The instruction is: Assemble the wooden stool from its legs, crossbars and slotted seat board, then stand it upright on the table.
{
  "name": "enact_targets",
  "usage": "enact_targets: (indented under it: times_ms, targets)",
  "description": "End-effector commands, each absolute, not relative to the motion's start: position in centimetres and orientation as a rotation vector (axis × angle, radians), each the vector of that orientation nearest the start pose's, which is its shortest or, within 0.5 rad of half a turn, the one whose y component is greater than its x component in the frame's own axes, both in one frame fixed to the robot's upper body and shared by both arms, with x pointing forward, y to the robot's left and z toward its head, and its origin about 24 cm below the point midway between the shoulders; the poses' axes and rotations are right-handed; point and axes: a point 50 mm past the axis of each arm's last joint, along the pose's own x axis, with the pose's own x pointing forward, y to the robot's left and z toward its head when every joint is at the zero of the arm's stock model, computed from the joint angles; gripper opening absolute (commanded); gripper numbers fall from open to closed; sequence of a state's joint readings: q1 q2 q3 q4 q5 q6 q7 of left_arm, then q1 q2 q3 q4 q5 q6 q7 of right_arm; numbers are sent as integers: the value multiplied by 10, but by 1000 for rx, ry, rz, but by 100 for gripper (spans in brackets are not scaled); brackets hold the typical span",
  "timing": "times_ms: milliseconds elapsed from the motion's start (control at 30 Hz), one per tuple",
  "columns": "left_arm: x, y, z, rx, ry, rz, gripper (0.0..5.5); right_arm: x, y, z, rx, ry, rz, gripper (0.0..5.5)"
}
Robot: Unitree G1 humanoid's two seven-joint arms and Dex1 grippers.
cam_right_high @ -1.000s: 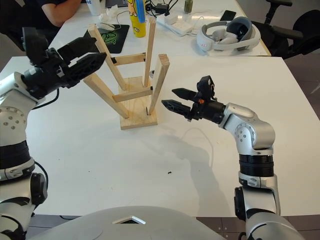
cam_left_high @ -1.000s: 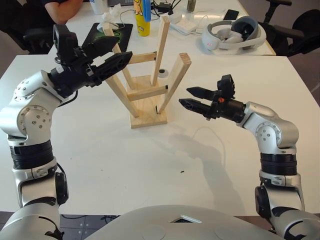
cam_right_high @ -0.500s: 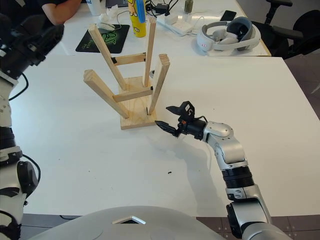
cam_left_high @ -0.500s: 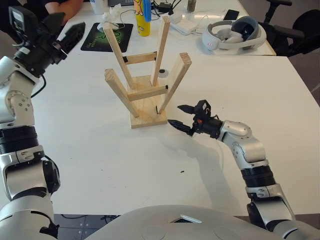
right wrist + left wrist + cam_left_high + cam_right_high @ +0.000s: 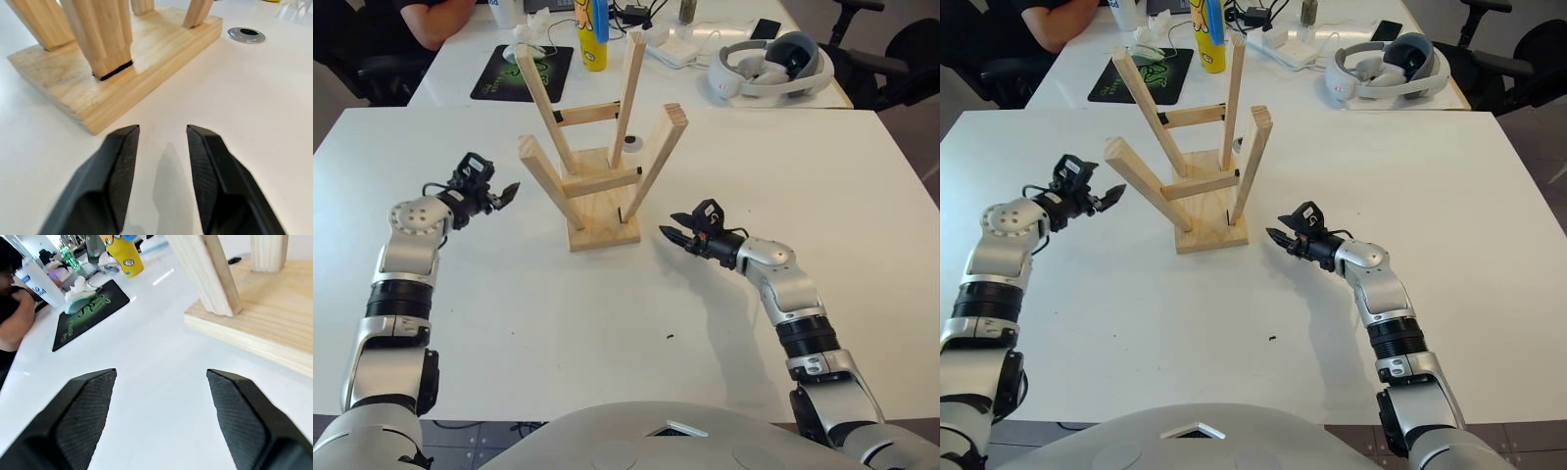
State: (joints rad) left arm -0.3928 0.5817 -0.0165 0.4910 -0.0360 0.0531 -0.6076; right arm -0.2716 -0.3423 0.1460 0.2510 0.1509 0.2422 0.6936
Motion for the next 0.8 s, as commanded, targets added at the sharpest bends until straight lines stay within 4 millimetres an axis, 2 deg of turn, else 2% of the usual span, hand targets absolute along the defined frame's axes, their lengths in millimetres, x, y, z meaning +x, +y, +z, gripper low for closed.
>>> enact_targets:
  times_ms: [33, 167, 300, 500, 667, 800]
  targets:
    - [304, 218, 43, 367, 311, -562, 342, 292, -130, 20, -213, 334, 800, 113]
    - [299, 198, 30, 350, 338, -610, 342, 297, -114, 14, -221, 330, 811, 52]
    - [297, 197, 25, 372, 372, -621, 342, 302, -107, 13, -220, 322, 811, 2]
    - [295, 195, 26, 373, 394, -669, 342, 297, -101, 15, -190, 311, 896, 2]
    - [277, 177, 27, 303, 394, -768, 342, 280, -109, 18, -179, 317, 964, 2]
    - [245, 151, 20, 255, 437, -871, 342, 269, -125, 17, -177, 344, 925, 2]
